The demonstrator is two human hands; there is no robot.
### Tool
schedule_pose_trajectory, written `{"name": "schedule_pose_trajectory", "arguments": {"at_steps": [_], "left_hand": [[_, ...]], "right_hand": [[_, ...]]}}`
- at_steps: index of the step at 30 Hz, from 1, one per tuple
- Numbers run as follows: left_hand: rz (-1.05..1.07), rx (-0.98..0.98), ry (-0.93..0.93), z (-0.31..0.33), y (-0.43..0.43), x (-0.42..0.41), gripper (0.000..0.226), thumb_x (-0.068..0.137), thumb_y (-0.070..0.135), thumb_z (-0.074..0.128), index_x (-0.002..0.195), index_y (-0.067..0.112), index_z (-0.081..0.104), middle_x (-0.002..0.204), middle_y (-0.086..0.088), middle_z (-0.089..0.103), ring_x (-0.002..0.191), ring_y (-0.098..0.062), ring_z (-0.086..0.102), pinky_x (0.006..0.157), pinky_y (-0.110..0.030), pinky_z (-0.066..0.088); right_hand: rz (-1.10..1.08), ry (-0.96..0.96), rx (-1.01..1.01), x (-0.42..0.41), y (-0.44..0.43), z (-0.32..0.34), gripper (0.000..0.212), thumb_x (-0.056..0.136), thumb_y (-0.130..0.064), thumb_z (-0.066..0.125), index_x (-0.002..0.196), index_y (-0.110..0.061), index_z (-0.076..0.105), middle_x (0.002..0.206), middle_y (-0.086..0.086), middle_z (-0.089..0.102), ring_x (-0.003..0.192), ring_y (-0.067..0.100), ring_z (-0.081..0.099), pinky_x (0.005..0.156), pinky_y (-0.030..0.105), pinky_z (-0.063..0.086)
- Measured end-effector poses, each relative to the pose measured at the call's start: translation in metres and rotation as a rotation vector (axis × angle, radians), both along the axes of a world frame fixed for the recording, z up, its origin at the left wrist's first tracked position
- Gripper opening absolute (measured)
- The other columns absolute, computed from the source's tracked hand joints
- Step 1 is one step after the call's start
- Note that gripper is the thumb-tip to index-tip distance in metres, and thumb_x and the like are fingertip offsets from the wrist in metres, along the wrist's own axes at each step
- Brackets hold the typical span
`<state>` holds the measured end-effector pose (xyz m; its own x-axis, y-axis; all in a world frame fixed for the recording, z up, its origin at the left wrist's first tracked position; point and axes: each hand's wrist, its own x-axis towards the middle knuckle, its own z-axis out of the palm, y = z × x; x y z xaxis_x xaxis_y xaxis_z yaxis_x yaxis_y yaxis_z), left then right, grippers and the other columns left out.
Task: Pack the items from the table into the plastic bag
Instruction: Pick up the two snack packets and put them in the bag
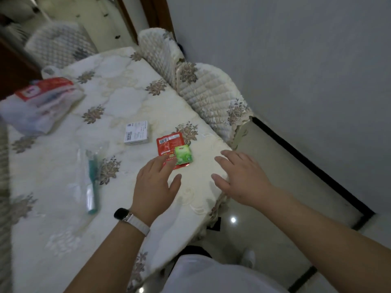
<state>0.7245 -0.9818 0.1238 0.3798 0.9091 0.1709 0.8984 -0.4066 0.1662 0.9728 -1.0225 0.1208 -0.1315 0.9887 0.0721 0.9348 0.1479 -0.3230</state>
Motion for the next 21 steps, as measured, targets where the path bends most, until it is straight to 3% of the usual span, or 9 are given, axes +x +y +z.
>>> {"name": "schedule_pose_trajectory", "arguments": {"at_steps": [6,14,18,21], "left_hand": [[0.176,-0.107,-0.002,-0.027,0.033,-0.014,0.046,0.089,0.041,0.052,0.128,0.017,0.062,0.131,-0.01,0.063,0.12,-0.033,0.057,0.093,-0.048,0.049],[0.399,-0.292,-0.283,-0.1,0.099,-0.027,0.037,0.094,0.032,0.061,0.124,0.01,0.064,0.121,-0.012,0.066,0.109,-0.032,0.061,0.088,-0.042,0.05],[0.443,-0.41,-0.344,-0.137,0.13,-0.031,0.043,0.091,0.042,0.052,0.125,0.015,0.059,0.118,-0.007,0.064,0.108,-0.027,0.057,0.087,-0.04,0.047],[0.418,-0.361,-0.366,-0.152,0.142,-0.028,0.056,0.086,0.046,0.05,0.129,0.01,0.056,0.121,-0.01,0.064,0.111,-0.03,0.056,0.091,-0.045,0.049]], "right_hand": [[0.103,0.026,-0.088,-0.018,0.059,-0.021,0.059,0.087,-0.056,0.039,0.126,-0.017,0.059,0.132,0.006,0.057,0.119,0.027,0.052,0.095,0.044,0.043],[0.179,-0.08,-0.283,-0.044,0.135,-0.066,0.07,0.081,-0.061,0.033,0.129,-0.015,0.055,0.133,0.007,0.054,0.117,0.03,0.051,0.092,0.043,0.045],[0.221,-0.071,-0.316,-0.062,0.171,-0.092,0.067,0.08,-0.056,0.045,0.129,-0.012,0.054,0.126,0.008,0.057,0.11,0.031,0.055,0.088,0.044,0.048],[0.247,-0.097,-0.329,-0.078,0.192,-0.108,0.068,0.076,-0.053,0.056,0.132,-0.015,0.051,0.129,0.007,0.055,0.112,0.028,0.054,0.089,0.043,0.048]]}}
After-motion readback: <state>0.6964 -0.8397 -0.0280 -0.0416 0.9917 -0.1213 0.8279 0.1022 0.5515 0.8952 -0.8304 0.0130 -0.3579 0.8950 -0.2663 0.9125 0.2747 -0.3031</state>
